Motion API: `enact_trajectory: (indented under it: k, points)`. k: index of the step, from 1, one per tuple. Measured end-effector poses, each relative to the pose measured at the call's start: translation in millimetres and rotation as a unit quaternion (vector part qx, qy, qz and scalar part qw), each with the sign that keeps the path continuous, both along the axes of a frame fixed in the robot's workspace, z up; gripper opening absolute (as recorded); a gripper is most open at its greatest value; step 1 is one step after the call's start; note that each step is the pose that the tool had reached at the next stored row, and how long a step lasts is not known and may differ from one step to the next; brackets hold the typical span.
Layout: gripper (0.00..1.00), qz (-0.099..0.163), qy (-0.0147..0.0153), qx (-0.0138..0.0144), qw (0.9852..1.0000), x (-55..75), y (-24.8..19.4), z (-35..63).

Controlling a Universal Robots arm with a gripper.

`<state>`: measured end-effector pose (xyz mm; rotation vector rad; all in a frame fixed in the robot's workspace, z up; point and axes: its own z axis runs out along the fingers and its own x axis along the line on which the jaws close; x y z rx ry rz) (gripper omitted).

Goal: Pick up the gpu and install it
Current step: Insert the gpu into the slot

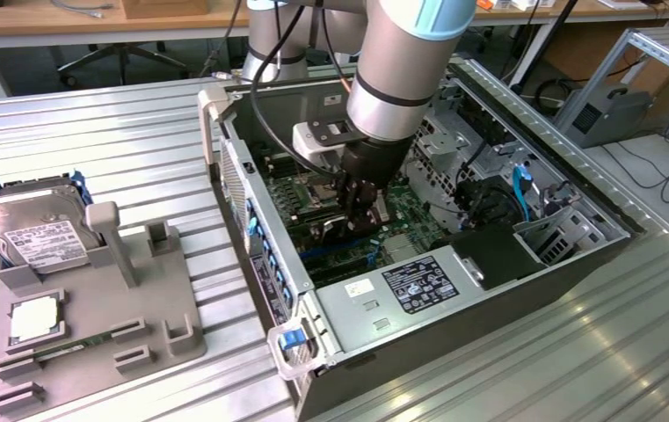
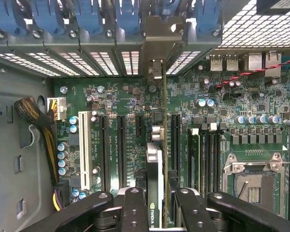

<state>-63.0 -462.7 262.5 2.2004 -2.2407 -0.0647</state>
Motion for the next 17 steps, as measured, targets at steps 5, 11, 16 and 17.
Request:
enact_trajectory:
  k: [5, 11, 16, 17]
  points:
    - [0.27, 0.000, 0.0000, 0.0000, 1.0000, 0.0, 0.0, -0.4]
    - [0.27, 0.000, 0.0000, 0.0000, 1.0000, 0.0, 0.0, -0.8]
    - [0.27, 0.000, -0.0001, 0.0002, 1.0000, 0.0, 0.0, -0.8]
    - [0.27, 0.000, 0.0000, 0.0000, 1.0000, 0.0, 0.0, 0.0]
